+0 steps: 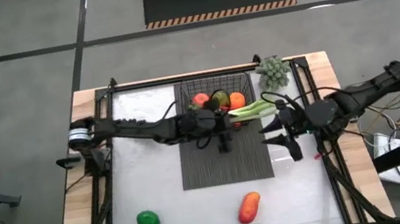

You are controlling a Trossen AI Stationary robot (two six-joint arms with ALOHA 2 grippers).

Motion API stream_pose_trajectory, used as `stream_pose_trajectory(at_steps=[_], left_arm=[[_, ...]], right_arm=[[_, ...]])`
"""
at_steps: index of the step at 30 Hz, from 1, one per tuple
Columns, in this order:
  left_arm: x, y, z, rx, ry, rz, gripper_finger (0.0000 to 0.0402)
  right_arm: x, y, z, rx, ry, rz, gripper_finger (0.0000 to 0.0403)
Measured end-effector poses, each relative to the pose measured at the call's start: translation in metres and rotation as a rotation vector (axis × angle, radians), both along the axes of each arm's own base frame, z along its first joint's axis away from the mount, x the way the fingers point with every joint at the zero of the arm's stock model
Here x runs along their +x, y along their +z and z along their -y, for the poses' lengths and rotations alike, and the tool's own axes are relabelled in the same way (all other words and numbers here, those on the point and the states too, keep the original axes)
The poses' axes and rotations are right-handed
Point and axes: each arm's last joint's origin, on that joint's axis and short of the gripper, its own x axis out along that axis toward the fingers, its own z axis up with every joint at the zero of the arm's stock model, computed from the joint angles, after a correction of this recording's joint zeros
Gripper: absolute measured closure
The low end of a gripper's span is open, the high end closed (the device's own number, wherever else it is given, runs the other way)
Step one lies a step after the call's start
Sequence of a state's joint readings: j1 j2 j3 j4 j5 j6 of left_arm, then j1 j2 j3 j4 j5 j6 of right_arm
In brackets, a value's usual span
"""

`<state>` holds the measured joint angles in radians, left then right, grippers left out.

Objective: Build produce basket
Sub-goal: Put the celery into the wire basket

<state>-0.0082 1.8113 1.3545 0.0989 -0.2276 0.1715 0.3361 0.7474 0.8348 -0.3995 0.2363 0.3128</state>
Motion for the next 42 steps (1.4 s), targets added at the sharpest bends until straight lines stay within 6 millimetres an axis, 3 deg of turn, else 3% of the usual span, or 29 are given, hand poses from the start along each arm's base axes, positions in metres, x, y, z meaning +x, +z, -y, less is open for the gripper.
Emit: stream_pose_trajectory(at_steps=[7, 15, 23, 35, 42], left_arm=[[0.023, -0.015, -0.024, -0.006, 0.043, 0.001, 0.0210], [0.038, -0.032, -0.036, -0.052, 0.032, 0.066, 0.0210], [0.036, -0.037, -0.046, -0.075, 0.062, 0.069, 0.0210], [0.033, -0.047, -0.046, -0.099, 0.071, 0.084, 0.0210], [0.033, -0.048, -0.046, -0.100, 0.071, 0.074, 0.0260]], right_arm=[[-0.004, 0.001, -0.011, -0.035, 0.031, 0.045, 0.0262], [-0.005, 0.001, -0.013, -0.048, 0.030, 0.048, 0.0264], [-0.005, 0.001, -0.013, -0.047, 0.029, 0.048, 0.0268], [-0.004, 0.001, -0.013, -0.047, 0.029, 0.047, 0.0266], [-0.004, 0.001, -0.013, -0.040, 0.026, 0.046, 0.0266]])
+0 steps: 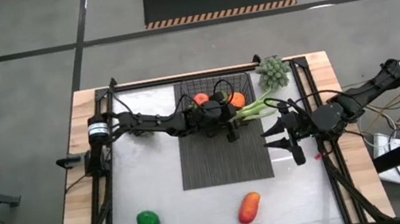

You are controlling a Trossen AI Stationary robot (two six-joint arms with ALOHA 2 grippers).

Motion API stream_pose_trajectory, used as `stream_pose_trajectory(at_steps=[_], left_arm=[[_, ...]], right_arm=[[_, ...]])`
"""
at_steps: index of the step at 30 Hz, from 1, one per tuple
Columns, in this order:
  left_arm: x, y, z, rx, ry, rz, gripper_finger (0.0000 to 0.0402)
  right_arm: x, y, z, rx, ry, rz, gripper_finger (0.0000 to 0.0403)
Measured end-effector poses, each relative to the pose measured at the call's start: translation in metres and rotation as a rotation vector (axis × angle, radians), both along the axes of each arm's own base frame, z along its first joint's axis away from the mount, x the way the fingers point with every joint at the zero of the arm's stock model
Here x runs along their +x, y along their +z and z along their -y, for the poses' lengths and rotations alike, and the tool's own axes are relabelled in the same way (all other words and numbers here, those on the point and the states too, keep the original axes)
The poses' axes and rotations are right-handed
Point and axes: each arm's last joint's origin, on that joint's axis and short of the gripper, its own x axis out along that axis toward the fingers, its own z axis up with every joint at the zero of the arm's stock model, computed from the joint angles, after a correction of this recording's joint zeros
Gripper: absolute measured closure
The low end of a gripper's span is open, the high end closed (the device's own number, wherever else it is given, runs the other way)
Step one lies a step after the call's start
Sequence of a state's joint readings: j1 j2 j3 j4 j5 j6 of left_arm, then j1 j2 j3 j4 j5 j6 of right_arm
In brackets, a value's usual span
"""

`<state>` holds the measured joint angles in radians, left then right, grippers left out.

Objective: Build produce basket
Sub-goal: Put the celery into the wire basket

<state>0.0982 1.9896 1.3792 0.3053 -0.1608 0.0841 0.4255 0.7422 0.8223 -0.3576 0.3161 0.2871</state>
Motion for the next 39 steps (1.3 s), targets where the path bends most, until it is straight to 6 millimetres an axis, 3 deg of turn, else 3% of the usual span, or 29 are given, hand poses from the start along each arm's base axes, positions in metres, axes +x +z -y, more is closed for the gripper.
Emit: stream_pose_trajectory(at_steps=[8, 12, 17, 27, 34, 39], left_arm=[[0.000, 0.000, 0.000, -0.001, 0.000, -0.002, 0.0359], [0.000, 0.000, 0.000, -0.001, 0.000, -0.002, 0.0387], [-0.002, 0.002, -0.001, 0.014, 0.045, -0.007, 0.0392], [-0.023, 0.033, -0.016, 0.172, 0.239, -0.077, 0.0395], [-0.031, 0.027, -0.037, 0.220, 0.359, -0.181, 0.0394], [-0.032, 0.025, -0.037, 0.210, 0.331, -0.185, 0.0384]], right_arm=[[0.000, 0.000, 0.000, 0.000, 0.000, 0.001, 0.0266], [0.000, 0.000, 0.000, 0.000, 0.000, 0.000, 0.0266], [0.000, -0.001, 0.000, -0.002, 0.000, -0.002, 0.0266], [0.000, 0.000, 0.000, 0.008, -0.003, 0.000, 0.0266], [0.000, -0.001, 0.000, 0.016, -0.006, -0.001, 0.0266], [0.000, -0.001, 0.000, 0.016, -0.006, -0.001, 0.0266]])
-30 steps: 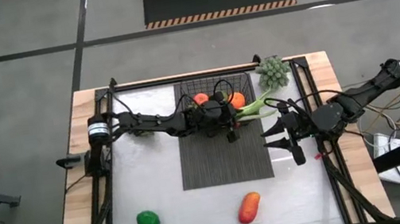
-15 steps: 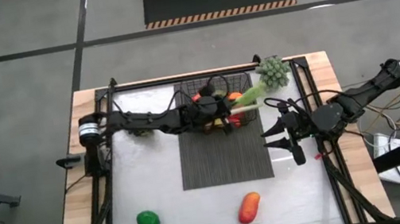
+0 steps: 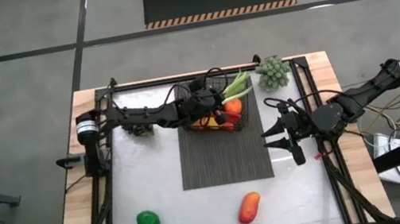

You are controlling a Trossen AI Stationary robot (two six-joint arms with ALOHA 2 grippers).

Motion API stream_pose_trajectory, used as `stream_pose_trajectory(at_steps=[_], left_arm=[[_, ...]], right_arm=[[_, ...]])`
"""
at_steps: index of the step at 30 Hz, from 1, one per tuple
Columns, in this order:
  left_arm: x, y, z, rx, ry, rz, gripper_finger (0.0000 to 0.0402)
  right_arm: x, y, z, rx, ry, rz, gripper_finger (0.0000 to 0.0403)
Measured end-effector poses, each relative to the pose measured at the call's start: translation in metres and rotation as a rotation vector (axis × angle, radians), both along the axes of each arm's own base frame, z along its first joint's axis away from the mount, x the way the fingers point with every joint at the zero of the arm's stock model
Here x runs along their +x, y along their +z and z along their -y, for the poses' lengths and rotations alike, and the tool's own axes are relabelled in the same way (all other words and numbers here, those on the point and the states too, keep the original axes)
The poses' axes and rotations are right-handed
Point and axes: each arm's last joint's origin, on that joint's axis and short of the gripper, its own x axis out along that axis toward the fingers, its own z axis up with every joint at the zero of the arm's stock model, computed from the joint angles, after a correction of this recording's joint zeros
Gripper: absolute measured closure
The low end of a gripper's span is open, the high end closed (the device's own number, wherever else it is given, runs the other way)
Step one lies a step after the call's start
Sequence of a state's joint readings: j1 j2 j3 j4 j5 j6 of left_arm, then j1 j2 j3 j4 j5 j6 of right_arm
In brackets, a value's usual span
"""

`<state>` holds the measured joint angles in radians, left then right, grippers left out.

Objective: Build produce basket
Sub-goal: Put the celery into the wire basket, then adjust the wire basket

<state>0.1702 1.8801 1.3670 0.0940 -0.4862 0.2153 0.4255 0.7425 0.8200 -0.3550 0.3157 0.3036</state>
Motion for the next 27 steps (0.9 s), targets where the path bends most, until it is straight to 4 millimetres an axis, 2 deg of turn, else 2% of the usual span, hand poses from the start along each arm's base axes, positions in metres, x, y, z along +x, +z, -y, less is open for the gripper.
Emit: stream_pose_trajectory(at_steps=[8, 16, 19, 23, 27], left_arm=[[0.001, 0.000, 0.003, -0.059, 0.001, 0.044, 0.0355], [0.001, 0.001, 0.006, -0.075, -0.019, 0.052, 0.0257], [-0.003, 0.010, 0.014, -0.078, -0.037, 0.045, 0.0233], [-0.026, 0.045, 0.035, -0.084, -0.083, -0.005, 0.0227], [-0.070, 0.073, 0.060, -0.104, -0.130, -0.169, 0.0226]], right_arm=[[0.000, 0.000, 0.000, 0.000, -0.001, 0.000, 0.0266], [0.000, -0.001, 0.000, 0.002, -0.002, -0.004, 0.0266], [0.000, -0.002, 0.000, 0.009, -0.005, -0.006, 0.0266], [0.001, -0.005, 0.000, 0.001, -0.034, -0.013, 0.0266], [0.003, -0.011, 0.000, -0.018, -0.055, -0.032, 0.0266]])
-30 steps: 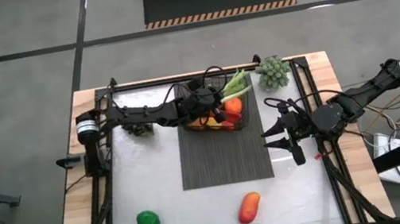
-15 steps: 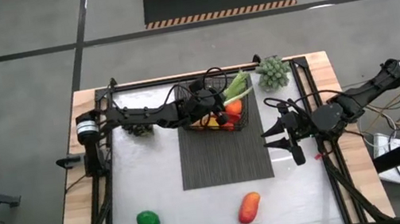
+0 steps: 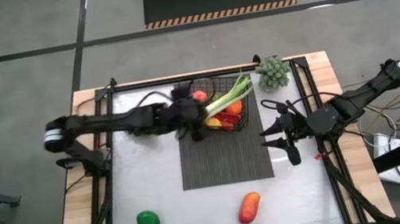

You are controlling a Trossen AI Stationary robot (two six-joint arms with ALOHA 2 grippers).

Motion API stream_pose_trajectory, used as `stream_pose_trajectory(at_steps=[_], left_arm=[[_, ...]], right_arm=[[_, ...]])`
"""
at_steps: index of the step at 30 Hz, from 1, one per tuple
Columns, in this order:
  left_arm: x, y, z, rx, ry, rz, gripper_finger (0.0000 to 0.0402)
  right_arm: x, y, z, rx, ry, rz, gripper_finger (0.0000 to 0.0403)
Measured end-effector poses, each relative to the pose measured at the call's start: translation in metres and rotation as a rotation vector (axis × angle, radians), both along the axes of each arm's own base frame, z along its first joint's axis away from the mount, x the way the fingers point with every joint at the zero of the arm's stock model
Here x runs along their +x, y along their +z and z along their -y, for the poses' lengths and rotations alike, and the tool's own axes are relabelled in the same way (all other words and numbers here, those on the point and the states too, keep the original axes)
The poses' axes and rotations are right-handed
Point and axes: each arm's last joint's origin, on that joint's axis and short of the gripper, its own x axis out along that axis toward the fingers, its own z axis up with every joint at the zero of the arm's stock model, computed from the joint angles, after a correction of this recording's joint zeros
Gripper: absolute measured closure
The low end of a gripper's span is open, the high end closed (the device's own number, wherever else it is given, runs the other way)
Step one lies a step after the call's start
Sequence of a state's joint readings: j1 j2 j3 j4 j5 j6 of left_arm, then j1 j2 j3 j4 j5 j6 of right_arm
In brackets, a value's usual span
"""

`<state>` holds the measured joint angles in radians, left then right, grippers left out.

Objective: Build produce basket
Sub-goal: Adjust the wire basket

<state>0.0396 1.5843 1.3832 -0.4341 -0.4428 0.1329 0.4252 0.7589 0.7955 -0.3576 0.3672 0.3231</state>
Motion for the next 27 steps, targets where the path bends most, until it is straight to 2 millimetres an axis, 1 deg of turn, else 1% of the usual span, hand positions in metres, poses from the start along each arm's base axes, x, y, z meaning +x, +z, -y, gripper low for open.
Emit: stream_pose_trajectory(at_steps=[3, 6, 9, 12, 16, 19, 23, 27], left_arm=[[-0.031, 0.005, 0.010, -0.034, 0.015, -0.132, 0.0226], [-0.056, -0.004, 0.007, -0.060, 0.092, -0.221, 0.0226], [-0.074, -0.025, 0.000, -0.036, 0.191, -0.299, 0.0229], [-0.086, -0.049, -0.007, -0.040, 0.243, -0.360, 0.0249], [-0.093, -0.075, -0.015, -0.069, 0.313, -0.385, 0.0296], [-0.090, -0.087, -0.020, -0.082, 0.329, -0.350, 0.0332], [-0.079, -0.087, -0.021, -0.108, 0.291, -0.250, 0.0365], [-0.069, -0.082, -0.019, -0.166, 0.188, -0.163, 0.0382]], right_arm=[[0.002, -0.002, -0.001, -0.005, 0.000, -0.008, 0.0266], [0.003, -0.003, -0.002, -0.012, 0.002, -0.016, 0.0266], [0.004, -0.005, -0.002, -0.023, 0.005, -0.024, 0.0266], [0.005, -0.006, -0.002, -0.029, 0.006, -0.030, 0.0266], [0.006, -0.007, -0.003, -0.030, 0.007, -0.033, 0.0266], [0.005, -0.007, -0.003, -0.030, 0.007, -0.032, 0.0266], [0.006, -0.007, -0.003, -0.024, 0.004, -0.031, 0.0266], [0.006, -0.007, -0.003, -0.019, 0.002, -0.031, 0.0266]])
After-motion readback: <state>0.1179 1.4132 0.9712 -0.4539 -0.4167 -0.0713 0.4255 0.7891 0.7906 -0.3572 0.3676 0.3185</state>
